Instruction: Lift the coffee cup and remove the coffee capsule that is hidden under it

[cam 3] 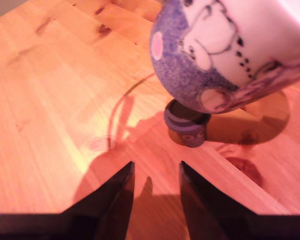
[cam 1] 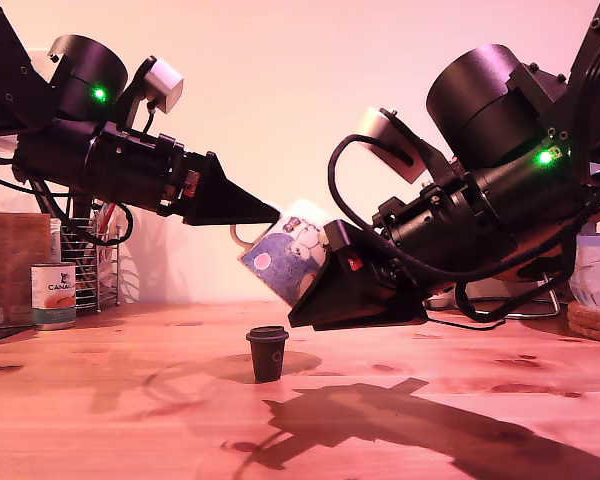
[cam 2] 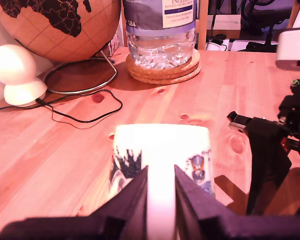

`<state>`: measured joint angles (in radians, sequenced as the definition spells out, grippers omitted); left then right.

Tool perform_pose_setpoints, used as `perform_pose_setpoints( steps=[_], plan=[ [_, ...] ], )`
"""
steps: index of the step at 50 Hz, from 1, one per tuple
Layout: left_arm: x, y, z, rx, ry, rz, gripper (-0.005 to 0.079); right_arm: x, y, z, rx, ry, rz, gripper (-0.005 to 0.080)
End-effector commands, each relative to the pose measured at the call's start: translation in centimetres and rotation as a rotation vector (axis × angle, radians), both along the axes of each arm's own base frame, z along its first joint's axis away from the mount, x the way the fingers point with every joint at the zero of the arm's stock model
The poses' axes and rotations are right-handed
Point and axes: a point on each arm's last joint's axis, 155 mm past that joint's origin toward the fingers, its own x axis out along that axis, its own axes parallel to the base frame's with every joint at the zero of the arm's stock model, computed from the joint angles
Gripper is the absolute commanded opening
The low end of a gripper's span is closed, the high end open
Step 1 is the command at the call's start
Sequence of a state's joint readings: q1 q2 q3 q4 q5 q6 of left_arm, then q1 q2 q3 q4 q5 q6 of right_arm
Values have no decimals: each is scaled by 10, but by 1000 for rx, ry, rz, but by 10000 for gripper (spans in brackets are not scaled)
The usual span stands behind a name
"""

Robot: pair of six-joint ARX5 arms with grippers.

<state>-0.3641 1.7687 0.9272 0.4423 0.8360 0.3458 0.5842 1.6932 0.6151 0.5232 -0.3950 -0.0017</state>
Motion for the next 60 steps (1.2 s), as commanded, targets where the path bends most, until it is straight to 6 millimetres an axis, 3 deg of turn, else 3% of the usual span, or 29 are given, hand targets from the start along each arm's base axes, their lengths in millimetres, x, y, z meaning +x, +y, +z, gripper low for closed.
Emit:
perform_pose_setpoints(
  steps=[1,22,41,60],
  plan=[
    [3,1,17,-25,-47,5,-22,2,1,-3,-10,-7,-4,289],
    [15,16,18,-25,-46,53,-22,23,11,-9,-35,-30,-6,328],
    [18,19,19,-26,-52,62,-22,26,29,-40,-64,-1,47,340],
    [18,19,19,-29,-45,66,-22,37,45,-35,-37,-43,57,340]
  ],
)
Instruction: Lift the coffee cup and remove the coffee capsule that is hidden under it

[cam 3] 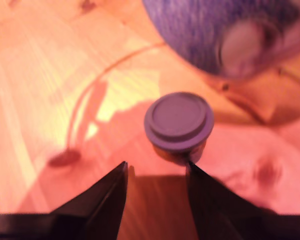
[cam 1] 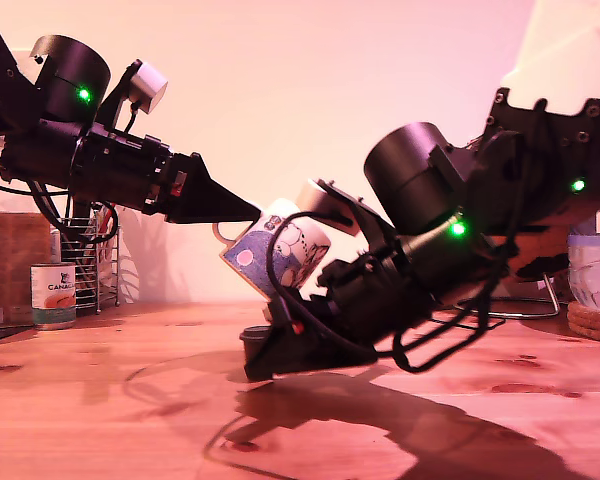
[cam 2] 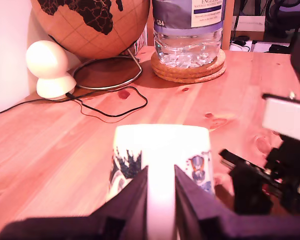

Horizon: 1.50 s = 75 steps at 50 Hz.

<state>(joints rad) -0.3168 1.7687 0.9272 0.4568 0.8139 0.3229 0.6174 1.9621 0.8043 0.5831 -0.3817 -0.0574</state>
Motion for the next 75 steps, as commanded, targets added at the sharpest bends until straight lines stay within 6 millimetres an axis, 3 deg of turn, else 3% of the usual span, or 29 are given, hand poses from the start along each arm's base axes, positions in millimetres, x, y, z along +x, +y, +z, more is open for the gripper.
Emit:
perform_pose_setpoints(
  steps=[1,23,65,75],
  plan=[
    [0,0,17,-22,-50,-7,-22,5,7,0,3,-15,5,340],
    [1,0,19,-28,-51,-6,-22,13,1,-8,-33,-30,-26,353],
    [3,2,20,-29,-56,2,-22,32,26,-4,-11,-60,-11,351],
    [7,8,20,-29,-58,16,-22,29,29,-4,-9,-62,-4,220]
  ],
)
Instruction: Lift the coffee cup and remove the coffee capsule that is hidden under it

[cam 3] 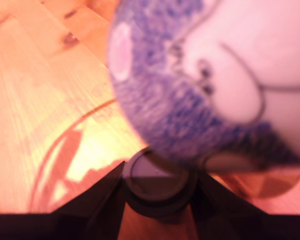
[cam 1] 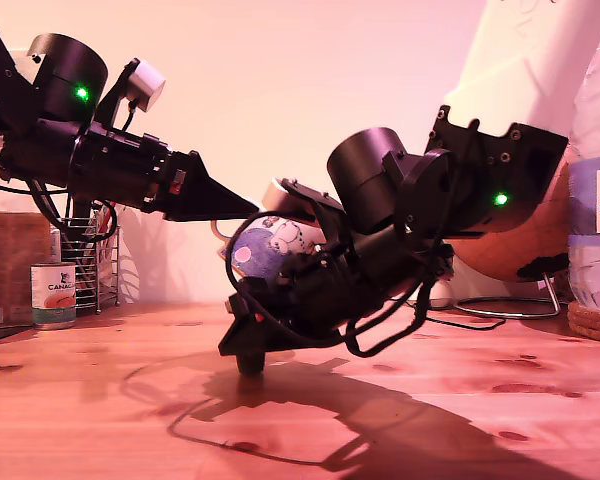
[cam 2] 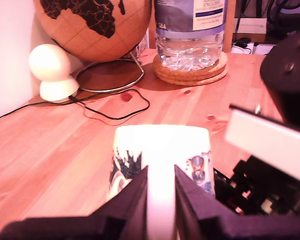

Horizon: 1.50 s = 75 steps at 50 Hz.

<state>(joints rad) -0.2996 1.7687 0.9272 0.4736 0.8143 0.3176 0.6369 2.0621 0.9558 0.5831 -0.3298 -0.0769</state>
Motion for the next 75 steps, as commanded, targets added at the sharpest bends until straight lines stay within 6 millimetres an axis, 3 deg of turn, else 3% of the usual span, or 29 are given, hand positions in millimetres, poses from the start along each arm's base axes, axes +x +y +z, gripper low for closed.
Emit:
perform_pose_setpoints(
  steps=[1,22,37,57,75],
  plan=[
    [2,2,17,-21,-47,-1,-22,-4,3,-10,-9,11,11,207],
    [7,10,18,-22,-54,21,-22,-5,5,-9,0,25,5,16],
    [8,11,18,-21,-52,23,-22,-6,4,-9,-1,30,-1,17],
    [8,11,17,-20,-50,23,-22,12,-21,-1,-32,24,-60,39],
    [8,11,16,-19,-47,25,-22,10,-28,9,-45,36,-58,44]
  ],
)
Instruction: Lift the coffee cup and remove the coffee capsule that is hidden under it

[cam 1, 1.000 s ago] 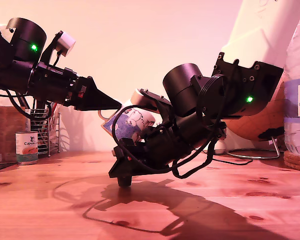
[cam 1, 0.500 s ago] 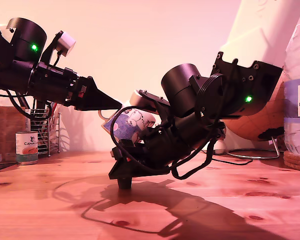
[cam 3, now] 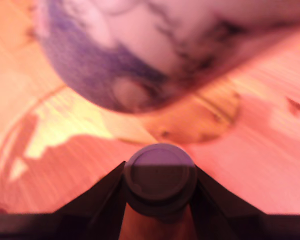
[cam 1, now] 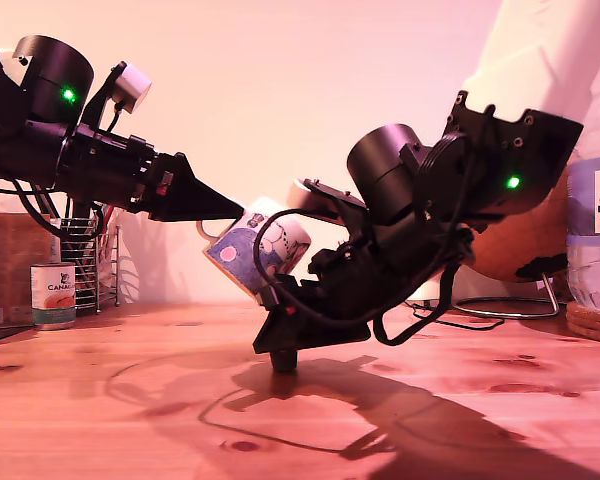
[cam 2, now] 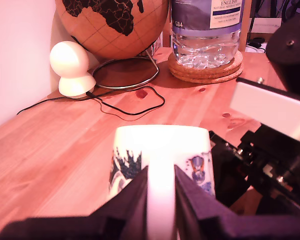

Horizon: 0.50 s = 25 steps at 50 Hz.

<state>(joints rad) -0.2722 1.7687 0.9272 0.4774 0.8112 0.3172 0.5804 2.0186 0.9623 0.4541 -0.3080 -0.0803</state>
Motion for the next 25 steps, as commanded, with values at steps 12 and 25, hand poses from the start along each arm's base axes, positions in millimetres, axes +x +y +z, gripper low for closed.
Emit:
perform_pose_setpoints(
  steps=[12,25],
  plan=[
    [0,0,16,-17,-43,-4,-22,-3,-9,21,15,-33,-5,54],
    [0,0,16,-17,-42,-4,-22,-13,-31,8,-5,1,-37,54]
  ],
)
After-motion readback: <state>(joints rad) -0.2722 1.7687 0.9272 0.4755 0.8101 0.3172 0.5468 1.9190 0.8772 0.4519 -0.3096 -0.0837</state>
